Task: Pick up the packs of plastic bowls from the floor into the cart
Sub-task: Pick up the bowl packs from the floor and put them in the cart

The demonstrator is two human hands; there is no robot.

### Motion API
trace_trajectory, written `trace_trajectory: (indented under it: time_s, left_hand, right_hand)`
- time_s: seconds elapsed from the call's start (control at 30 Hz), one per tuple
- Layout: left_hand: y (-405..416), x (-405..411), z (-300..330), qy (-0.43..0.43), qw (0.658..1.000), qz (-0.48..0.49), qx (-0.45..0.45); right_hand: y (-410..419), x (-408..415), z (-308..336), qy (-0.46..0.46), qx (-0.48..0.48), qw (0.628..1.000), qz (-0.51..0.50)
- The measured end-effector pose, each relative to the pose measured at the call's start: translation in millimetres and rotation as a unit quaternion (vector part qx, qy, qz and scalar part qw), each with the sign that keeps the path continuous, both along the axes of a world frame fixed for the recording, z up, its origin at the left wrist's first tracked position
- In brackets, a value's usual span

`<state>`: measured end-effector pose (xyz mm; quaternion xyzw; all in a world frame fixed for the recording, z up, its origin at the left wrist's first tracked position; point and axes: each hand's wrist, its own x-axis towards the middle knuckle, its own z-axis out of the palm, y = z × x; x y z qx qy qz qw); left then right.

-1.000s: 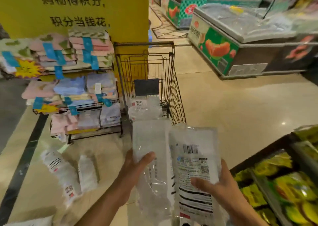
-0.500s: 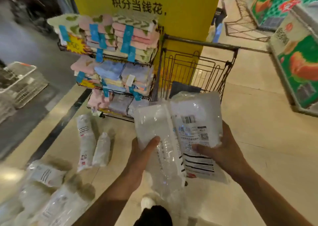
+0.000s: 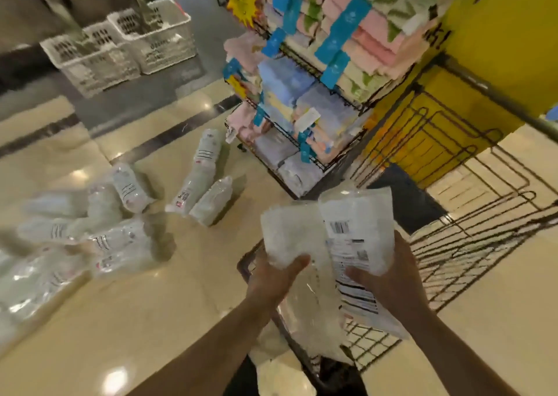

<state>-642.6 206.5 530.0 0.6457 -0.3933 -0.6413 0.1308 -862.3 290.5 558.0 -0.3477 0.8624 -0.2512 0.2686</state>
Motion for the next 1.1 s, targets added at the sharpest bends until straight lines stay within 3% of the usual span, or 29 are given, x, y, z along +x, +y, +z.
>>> trace_trajectory:
  time_s: [0.13, 0.33, 0.43, 0.53, 0.73, 0.8, 0.97, 1.1]
  left_hand:
    - [29, -37, -19, -0.126, 0.991, 0.042, 0.024]
    - [75, -70, -41, -0.142, 0.977, 0.120, 0.109]
    - [78, -72, -57, -0.168, 0.970, 0.139, 0.111]
    - [74, -72, -68, -0.166, 0.964, 0.176, 0.109]
    - [77, -76, -60, -0.184, 0.977, 0.091, 0.059]
    - [85, -65, -47, -0.231, 0.972, 0.025, 0.017]
    - [120, -25, 3, -0.413, 0.888, -0.182, -0.092]
    - [164, 16, 30, -0.446, 0.875, -0.164, -0.090]
  right_hand:
    - [-14, -43, -42, -0.055, 0.086, 0.993, 0.063]
    - [-24, -73, -69, -0.065, 0.169, 0.972, 0.153]
    - [-30, -77, -85, -0.062, 0.187, 0.963, 0.183]
    - [-32, -69, -98, -0.115, 0.213, 0.945, 0.217]
    - [-25, -57, -88, -0.114, 0.240, 0.921, 0.284]
    - [-20, -62, -75, -0.112, 0.224, 0.914, 0.319]
    - [0, -71, -34, -0.053, 0.185, 0.880, 0.434]
    - [16, -62, -13, -0.024, 0.167, 0.861, 0.479]
